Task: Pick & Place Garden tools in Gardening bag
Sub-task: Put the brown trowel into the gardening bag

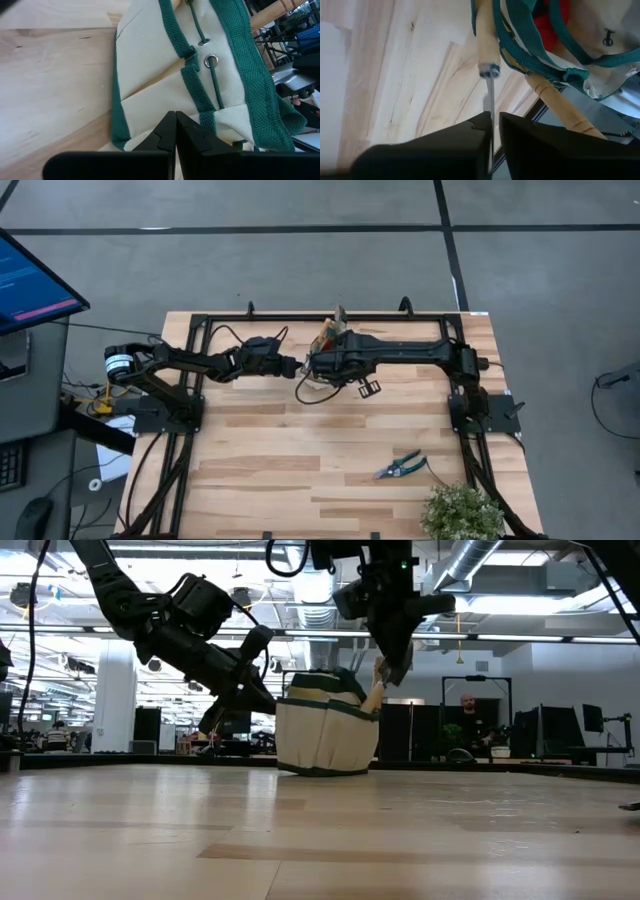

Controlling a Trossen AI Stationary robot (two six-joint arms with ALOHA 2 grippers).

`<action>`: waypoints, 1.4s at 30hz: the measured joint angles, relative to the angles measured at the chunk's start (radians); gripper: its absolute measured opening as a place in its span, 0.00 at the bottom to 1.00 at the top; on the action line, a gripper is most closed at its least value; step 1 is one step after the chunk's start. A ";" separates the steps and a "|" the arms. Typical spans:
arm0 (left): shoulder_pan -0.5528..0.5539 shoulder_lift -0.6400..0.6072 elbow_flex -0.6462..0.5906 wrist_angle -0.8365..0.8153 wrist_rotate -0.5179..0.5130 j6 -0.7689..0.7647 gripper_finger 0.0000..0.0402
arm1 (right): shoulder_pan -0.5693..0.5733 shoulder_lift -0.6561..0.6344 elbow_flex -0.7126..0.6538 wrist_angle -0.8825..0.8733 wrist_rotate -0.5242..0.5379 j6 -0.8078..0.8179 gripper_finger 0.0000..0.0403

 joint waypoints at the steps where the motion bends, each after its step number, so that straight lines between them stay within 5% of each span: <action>1: 0.000 0.000 0.000 0.001 0.000 0.000 0.01 | 0.000 0.000 0.000 0.000 0.000 0.000 0.09; 12: 0.000 0.000 0.000 0.003 -0.019 0.000 0.01 | -0.001 0.000 0.009 0.084 -0.013 0.008 0.39; 22: 0.000 0.000 0.000 0.003 -0.051 0.016 0.02 | -0.033 -0.015 0.232 0.021 -0.189 0.195 0.59; 30: 0.000 0.000 0.000 0.002 -0.059 0.035 0.02 | -0.088 -0.267 0.124 0.083 -0.138 0.584 0.46; 39: 0.000 0.000 -0.001 -0.001 -0.071 0.039 0.02 | -0.030 -0.568 -0.462 0.461 0.021 0.950 0.07; 42: 0.000 0.000 -0.001 -0.002 -0.071 0.039 0.02 | 0.002 -0.624 -0.629 0.592 0.076 1.065 0.03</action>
